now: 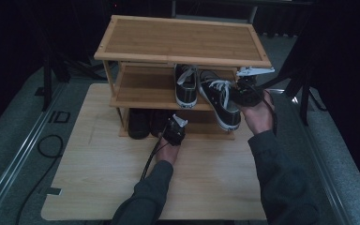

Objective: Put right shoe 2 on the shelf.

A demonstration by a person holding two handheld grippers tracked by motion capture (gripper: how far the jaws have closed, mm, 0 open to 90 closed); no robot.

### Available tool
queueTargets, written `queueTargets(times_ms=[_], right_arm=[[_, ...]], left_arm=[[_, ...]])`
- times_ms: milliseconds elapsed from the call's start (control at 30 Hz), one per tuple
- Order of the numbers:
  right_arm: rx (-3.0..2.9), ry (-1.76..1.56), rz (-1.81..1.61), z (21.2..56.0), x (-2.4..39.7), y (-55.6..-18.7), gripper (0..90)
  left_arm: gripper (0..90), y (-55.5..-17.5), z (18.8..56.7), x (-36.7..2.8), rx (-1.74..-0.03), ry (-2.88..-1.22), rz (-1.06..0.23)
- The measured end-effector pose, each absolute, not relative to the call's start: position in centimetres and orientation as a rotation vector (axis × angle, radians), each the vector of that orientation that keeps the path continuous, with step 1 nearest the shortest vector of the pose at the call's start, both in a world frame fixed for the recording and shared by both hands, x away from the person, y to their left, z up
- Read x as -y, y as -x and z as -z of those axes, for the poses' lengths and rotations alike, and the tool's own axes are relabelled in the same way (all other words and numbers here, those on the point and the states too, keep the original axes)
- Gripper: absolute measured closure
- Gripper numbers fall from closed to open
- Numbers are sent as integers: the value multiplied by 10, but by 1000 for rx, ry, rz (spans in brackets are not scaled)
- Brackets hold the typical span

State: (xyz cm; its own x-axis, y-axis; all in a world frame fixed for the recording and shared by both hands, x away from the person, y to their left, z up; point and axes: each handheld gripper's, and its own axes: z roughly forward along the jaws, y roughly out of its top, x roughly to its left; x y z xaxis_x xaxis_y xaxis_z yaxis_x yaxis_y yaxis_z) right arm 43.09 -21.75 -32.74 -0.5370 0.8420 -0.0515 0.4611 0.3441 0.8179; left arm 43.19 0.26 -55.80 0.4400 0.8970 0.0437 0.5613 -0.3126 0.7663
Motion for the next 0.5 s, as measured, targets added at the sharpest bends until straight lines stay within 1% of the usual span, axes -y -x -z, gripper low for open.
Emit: queueTargets(times_ms=[33, 67, 133, 500], right_arm=[[-2142, -1137, -1076, 327, 217, -431, 817], [-2136, -1155, -1089, 326, 220, -431, 778], [-2138, -1161, -1138, 322, 225, -431, 742], [-2188, -1094, -1129, 310, 238, -419, 707]], left_arm=[[896, -432, 558, -3, -1221, -2005, -624], [896, -432, 558, -3, -1223, -2005, -623], [896, -432, 558, -3, -1223, -2005, -621], [896, -432, 558, -2, -1226, -2003, -623]])
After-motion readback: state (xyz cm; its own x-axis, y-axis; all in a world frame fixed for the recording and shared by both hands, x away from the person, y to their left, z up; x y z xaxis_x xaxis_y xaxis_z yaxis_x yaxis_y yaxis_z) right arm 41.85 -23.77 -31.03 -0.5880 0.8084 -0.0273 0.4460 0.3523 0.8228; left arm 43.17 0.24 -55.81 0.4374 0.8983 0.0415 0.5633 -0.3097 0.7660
